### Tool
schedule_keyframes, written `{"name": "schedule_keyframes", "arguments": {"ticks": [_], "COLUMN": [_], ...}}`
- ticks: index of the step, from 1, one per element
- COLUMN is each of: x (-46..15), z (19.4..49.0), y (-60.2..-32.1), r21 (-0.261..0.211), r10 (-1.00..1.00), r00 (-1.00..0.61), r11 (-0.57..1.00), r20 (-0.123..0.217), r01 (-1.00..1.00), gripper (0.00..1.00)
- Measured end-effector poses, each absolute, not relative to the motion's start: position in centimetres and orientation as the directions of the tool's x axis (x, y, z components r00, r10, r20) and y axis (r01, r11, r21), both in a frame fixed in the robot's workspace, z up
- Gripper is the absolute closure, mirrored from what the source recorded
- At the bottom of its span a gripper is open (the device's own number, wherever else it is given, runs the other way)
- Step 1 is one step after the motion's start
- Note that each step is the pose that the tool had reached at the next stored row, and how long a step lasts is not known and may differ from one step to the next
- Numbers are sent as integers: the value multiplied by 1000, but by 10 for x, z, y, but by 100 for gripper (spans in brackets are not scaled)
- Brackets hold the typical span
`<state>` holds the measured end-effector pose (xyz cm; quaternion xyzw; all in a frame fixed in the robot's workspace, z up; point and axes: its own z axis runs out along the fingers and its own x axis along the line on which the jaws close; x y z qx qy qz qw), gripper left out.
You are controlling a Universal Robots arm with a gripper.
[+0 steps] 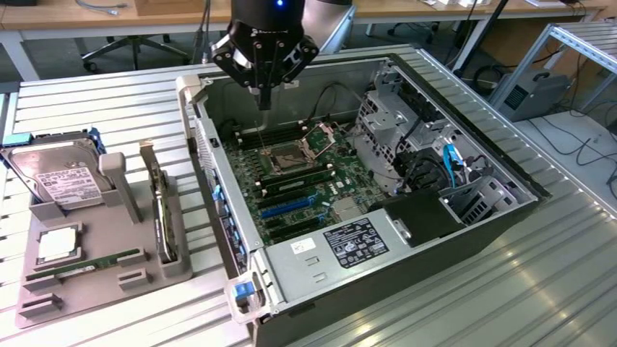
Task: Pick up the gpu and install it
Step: 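Reach for the gpu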
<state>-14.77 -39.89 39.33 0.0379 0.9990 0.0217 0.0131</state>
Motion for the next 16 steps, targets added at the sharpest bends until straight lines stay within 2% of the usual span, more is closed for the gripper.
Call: {"name": "schedule_keyframes", "arguments": {"ticks": [16], "x": [-153], "z": [393], "y": [-399], "r21": [44], "r10": [76], "r00": [-997], "r11": [996], "r20": [-24], "r01": [75], "gripper": [89]}}
